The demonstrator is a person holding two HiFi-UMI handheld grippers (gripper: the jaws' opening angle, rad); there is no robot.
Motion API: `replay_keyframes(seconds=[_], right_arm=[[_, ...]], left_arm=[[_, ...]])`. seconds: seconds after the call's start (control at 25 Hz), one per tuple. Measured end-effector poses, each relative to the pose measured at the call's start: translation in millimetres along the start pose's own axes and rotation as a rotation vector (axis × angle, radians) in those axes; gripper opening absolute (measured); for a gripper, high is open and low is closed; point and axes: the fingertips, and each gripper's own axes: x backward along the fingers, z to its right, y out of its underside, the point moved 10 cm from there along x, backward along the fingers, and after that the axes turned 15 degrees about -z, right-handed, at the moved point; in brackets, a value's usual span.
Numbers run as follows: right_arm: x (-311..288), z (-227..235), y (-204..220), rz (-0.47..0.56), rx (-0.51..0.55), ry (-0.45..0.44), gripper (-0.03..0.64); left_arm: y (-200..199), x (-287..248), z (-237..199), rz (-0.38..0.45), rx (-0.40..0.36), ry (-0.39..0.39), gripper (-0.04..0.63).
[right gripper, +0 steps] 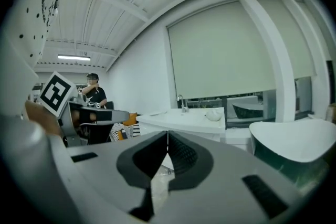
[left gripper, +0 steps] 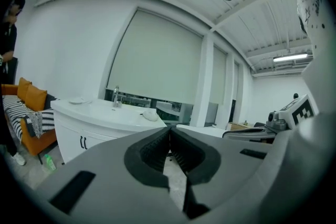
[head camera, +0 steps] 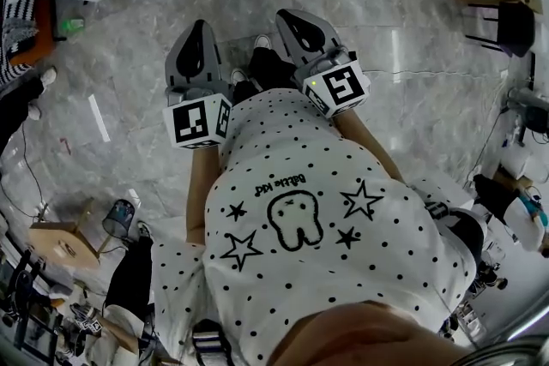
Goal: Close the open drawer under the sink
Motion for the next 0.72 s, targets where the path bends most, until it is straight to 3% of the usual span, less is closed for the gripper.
replay_keyframes(seconds=[0.36,0.72], right_arm=[[-8,0,-9,0.023,0.041,-0.038,0.015],[-5,2,-5,0.014,0.031,-0.014,0.015]], left_arm=[[-5,6,-11,0.043,0.006,-0.047,0.006],[-6,6,-15,0.05,0.01,-0.055,0.006]])
